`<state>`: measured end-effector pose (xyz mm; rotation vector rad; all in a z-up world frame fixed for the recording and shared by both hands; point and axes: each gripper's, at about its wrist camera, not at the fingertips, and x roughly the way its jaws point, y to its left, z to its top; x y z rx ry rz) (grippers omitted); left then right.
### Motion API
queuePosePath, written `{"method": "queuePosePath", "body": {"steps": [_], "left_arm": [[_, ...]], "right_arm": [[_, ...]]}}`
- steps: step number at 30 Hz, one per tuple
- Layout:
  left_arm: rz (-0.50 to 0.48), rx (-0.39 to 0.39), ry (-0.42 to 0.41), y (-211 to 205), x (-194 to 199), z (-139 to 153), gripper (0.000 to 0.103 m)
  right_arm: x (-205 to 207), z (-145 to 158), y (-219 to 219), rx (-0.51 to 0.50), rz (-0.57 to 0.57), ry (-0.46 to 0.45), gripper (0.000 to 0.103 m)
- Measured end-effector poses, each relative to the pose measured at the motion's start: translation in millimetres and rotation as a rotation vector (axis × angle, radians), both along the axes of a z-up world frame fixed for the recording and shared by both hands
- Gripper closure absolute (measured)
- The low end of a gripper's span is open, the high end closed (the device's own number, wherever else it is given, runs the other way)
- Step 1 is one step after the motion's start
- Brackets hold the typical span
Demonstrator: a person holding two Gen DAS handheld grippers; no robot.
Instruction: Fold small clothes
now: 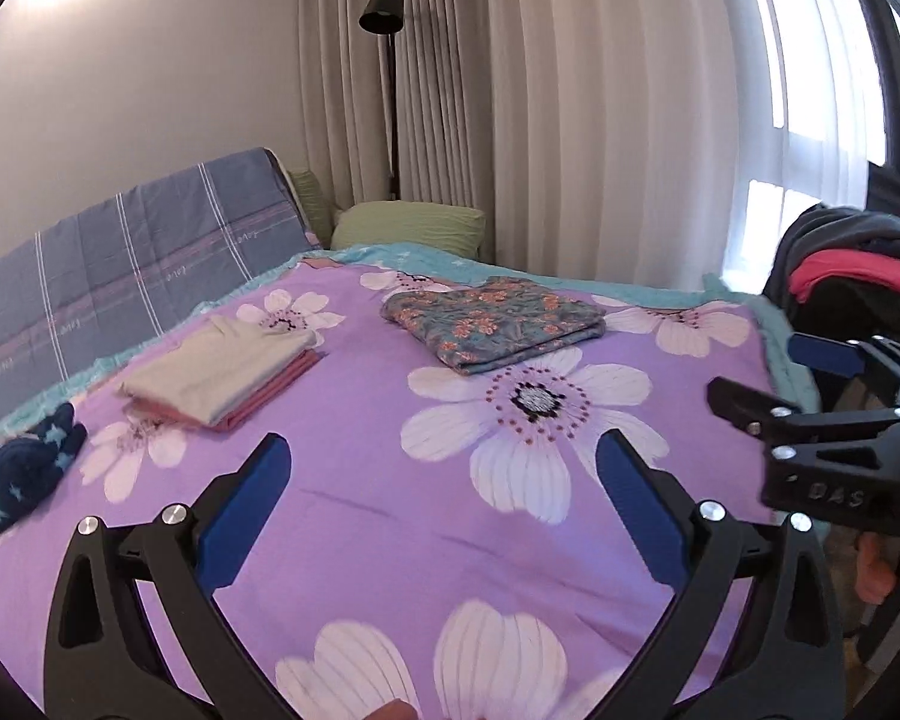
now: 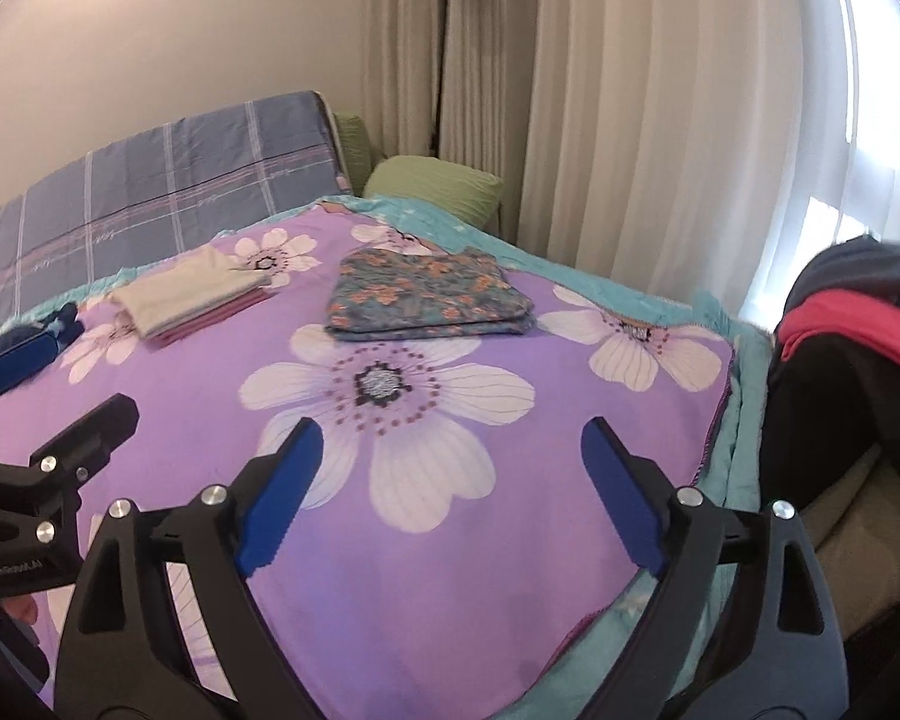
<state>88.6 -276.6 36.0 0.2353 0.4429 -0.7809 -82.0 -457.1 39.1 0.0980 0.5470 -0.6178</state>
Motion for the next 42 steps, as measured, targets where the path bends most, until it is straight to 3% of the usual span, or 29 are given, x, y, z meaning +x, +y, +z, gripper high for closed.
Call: {"method": "queuePosePath", "body": {"steps": [14, 42], "left_arm": [[0.062, -0.036, -0.025, 61.2, -33.6, 11.6, 0.001], [0.021, 0.036, 0.023, 52.9, -53.5, 5.1, 0.001]], "right_arm": [[-16.5, 2.8, 53.9, -0.005, 0.051, 0.002, 0.011], [-33.5, -2.1, 45.5, 0.005, 0.025, 0.025, 0.01]]}}
